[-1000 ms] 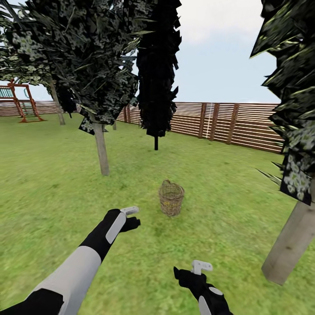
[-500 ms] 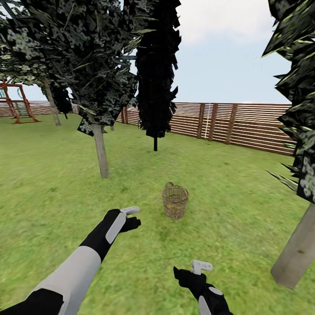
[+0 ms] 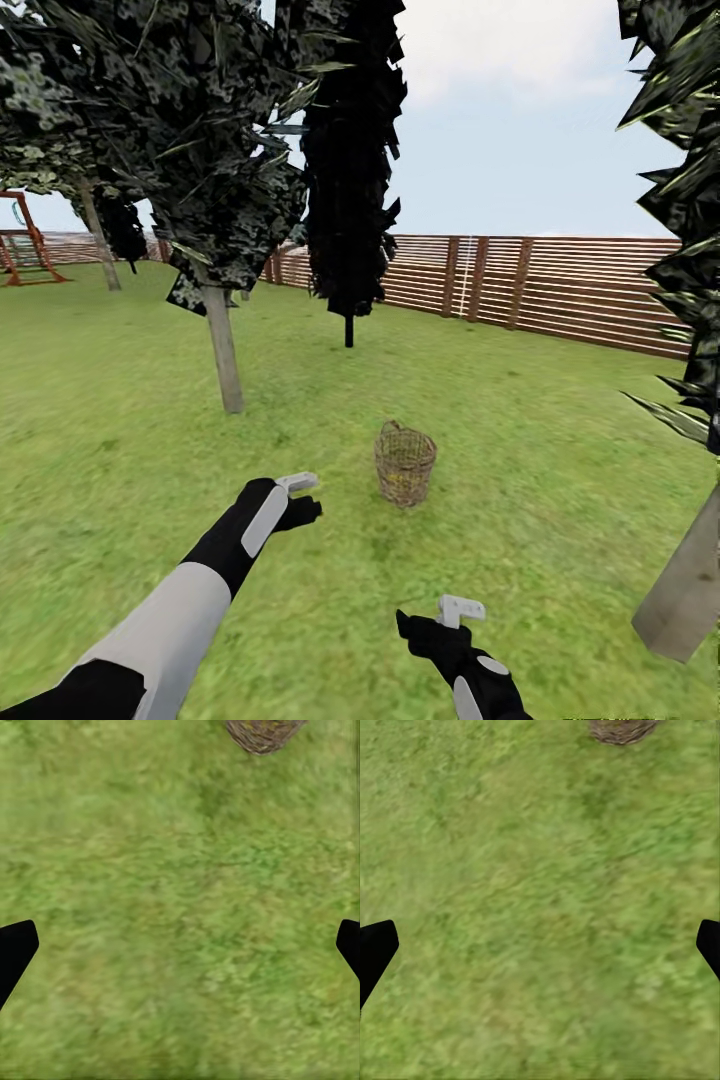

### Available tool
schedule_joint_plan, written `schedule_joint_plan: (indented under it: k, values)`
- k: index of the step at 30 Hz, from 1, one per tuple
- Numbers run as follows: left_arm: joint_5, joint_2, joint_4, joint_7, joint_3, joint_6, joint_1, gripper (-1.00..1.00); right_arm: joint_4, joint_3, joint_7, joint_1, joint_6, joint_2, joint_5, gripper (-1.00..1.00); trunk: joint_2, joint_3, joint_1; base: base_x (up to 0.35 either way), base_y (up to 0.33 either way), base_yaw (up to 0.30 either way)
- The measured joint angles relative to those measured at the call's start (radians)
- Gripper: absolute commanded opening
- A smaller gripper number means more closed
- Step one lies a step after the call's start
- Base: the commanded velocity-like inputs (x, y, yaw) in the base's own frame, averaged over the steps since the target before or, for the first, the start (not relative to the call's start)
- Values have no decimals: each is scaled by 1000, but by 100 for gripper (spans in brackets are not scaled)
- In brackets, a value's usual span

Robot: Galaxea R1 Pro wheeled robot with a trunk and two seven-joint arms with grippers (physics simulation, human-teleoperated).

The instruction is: Take the three Easter eggs out of the wicker basket on the lawn in the garden, then place them on the lawn next to a single tree (choose any tree) so that all three eggs are next to the same tree and none are left in the basket.

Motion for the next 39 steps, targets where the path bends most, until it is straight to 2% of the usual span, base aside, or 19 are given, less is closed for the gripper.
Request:
schedule_joint_plan:
  k: [17, 39]
  values:
    - [0, 0, 3, 1, -1, -1, 0, 100, 0, 1, 0, 0, 0, 0, 1, 100, 0, 10, 0, 234, 219, -253]
    - [-1, 0, 4, 2, -3, -1, 0, 100, 1, 1, 0, 0, 0, 0, 0, 100, 0, 12, 0, 266, 189, -19]
